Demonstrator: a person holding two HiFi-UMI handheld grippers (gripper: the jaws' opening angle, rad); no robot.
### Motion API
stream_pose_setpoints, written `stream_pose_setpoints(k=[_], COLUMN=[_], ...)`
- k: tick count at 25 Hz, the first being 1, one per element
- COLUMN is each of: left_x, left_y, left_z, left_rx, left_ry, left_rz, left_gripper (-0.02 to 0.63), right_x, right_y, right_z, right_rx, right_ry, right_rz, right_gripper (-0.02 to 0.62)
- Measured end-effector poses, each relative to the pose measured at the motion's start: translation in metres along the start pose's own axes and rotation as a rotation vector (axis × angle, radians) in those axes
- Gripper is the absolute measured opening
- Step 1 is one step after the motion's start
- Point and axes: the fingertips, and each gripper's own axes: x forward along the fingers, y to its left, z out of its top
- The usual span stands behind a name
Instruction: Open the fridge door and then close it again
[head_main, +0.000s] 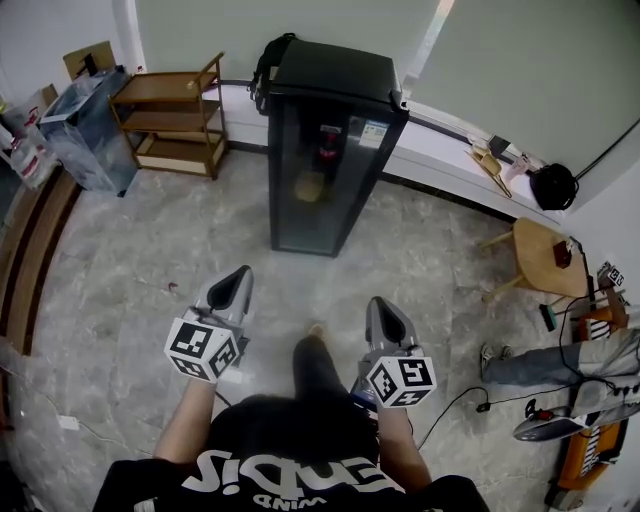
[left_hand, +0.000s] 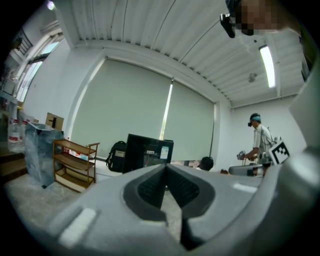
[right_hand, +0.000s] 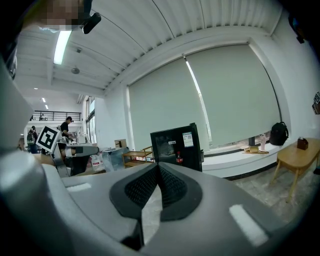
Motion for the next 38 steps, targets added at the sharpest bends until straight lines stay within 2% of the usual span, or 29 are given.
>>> stream_pose_setpoints(k=[8, 15, 24, 33, 38], left_x=[0.076, 0.151, 0.224, 0.246, 0.255], left_y=[0.028, 0.041, 0.058, 0.088, 0.103], left_z=[0.028, 0.049, 0.052, 0.066, 0.073], left_rx=[-0.032, -0.019, 0.001, 0.022, 0.016], left_ry=[-0.024, -0.012, 0.001, -0.001, -0.011], left_rz=[0.037, 0.067, 0.167, 0.214, 0.196], left_gripper=[0.002, 0.002, 0.002, 0.002, 0.002], right_x=[0.066, 0.127, 0.201, 0.255, 0.272], right_y=[-0.04, -0.09, -0.15, -0.148, -0.142], right_z=[0.04, 0.072, 0.094, 0.1, 0.104], right_rx=[-0.021, -0.015, -0.023, -0.013, -0.014], right_ry=[0.001, 0.014, 0.036, 0.055, 0.056], right_rz=[0.028, 0.067, 0.149, 0.212, 0.206], right_gripper=[0.0, 0.0, 0.0, 0.0, 0.0])
